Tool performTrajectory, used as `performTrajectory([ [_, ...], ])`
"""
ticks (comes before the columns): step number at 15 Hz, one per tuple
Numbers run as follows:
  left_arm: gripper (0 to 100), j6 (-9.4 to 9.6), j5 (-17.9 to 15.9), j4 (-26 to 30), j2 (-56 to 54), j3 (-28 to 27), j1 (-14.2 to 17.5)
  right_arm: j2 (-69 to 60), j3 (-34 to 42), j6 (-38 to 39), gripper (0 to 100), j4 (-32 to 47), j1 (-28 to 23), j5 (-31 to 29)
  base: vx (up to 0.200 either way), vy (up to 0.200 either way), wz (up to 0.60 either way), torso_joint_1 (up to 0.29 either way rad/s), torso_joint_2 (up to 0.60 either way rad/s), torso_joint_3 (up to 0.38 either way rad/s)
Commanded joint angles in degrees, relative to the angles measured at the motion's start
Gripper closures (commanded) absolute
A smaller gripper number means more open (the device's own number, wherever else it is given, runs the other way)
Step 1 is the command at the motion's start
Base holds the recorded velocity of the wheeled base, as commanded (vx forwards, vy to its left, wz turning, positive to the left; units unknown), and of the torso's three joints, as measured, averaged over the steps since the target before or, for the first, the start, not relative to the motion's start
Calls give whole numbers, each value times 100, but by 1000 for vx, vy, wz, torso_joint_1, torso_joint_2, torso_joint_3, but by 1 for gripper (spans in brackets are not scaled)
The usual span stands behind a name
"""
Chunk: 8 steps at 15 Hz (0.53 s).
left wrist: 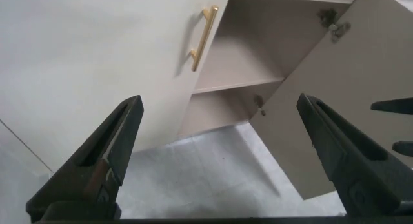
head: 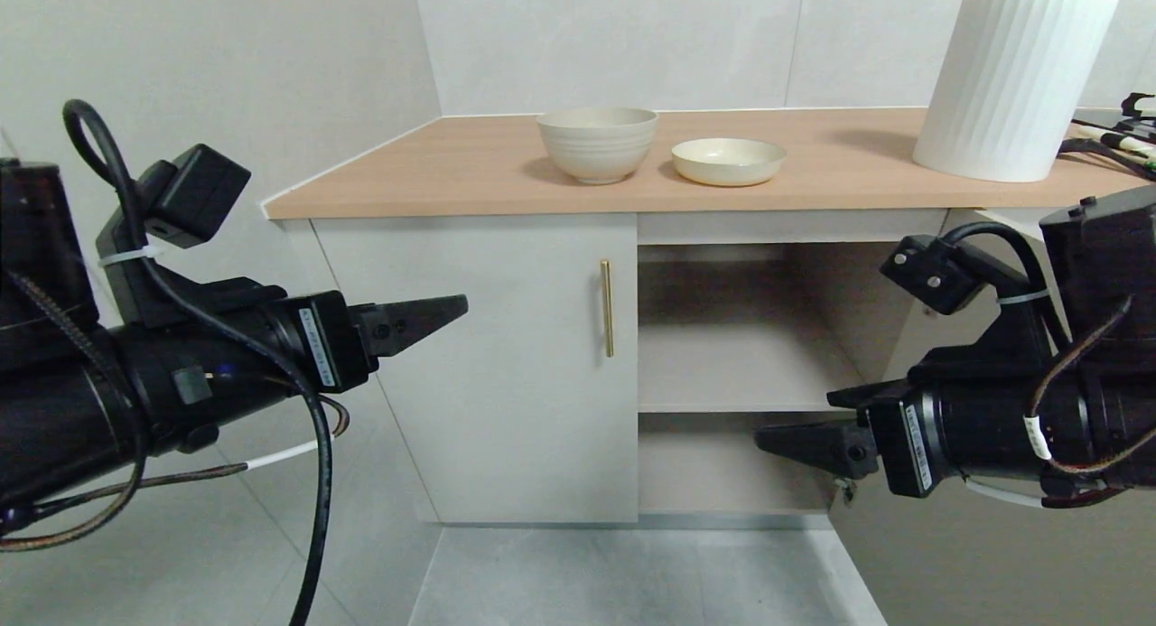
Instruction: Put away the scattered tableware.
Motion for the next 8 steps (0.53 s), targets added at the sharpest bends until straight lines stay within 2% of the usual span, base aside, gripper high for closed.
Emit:
performTrajectory([
  [1, 0, 8, -2, 5, 4, -22, 74, -58, 26, -7, 0, 9, 0, -5, 0, 0, 0, 0, 0, 0],
  [3, 0, 8, -2, 31, 13, -22, 91, -58, 26, -7, 0, 17, 0, -31, 0, 0, 0, 0, 0, 0],
  [8, 0, 26, -11, 58, 30, -22, 153, -50, 96, -16, 0, 26, 0, -31, 200, 0, 0, 0, 3, 7],
])
